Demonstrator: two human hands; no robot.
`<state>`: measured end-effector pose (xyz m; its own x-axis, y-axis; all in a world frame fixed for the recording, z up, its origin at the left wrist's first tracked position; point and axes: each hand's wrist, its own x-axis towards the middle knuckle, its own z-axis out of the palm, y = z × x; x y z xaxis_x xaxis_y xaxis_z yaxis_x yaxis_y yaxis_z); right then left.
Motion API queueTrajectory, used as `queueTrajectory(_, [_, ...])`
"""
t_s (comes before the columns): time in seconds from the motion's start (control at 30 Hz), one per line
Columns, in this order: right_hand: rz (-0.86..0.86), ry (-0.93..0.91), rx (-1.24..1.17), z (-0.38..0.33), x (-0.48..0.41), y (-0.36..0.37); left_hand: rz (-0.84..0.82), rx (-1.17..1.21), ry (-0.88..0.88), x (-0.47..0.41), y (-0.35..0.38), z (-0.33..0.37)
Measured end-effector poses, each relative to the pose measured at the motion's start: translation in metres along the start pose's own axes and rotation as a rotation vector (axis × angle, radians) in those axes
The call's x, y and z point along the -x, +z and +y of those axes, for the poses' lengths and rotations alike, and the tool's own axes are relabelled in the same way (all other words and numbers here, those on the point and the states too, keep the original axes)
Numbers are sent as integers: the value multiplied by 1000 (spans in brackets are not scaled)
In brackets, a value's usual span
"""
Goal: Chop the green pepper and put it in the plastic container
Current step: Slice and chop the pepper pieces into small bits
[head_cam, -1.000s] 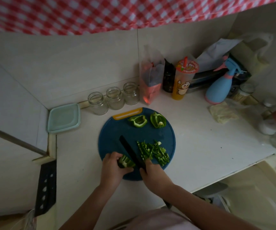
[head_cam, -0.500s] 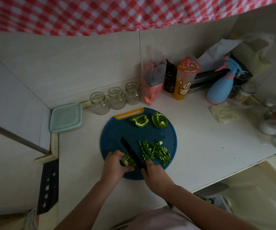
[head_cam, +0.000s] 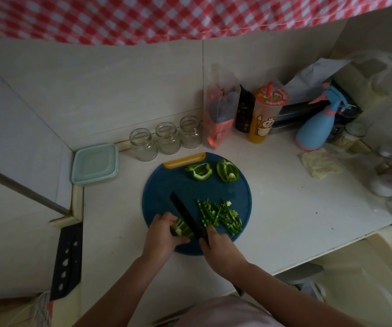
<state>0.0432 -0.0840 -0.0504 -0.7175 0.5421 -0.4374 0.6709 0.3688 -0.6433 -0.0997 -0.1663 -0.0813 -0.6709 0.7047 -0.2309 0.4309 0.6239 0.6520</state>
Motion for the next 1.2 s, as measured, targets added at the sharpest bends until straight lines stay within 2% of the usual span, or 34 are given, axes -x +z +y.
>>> queueTrajectory(0.5, [70,-29,173,9,-1,18,23,-32,-14,3,-3,9])
queueTrajectory(0.67, [41,-60,294,7,0,17,74,-60,-34,5,0,9])
queueTrajectory(0.93, [26,-88,354,11,-1,20,46,-187,-52,1,-3,12])
queueTrajectory(1.2, [-15,-55,362,5,-1,19,75,-199,-89,3,-1,15])
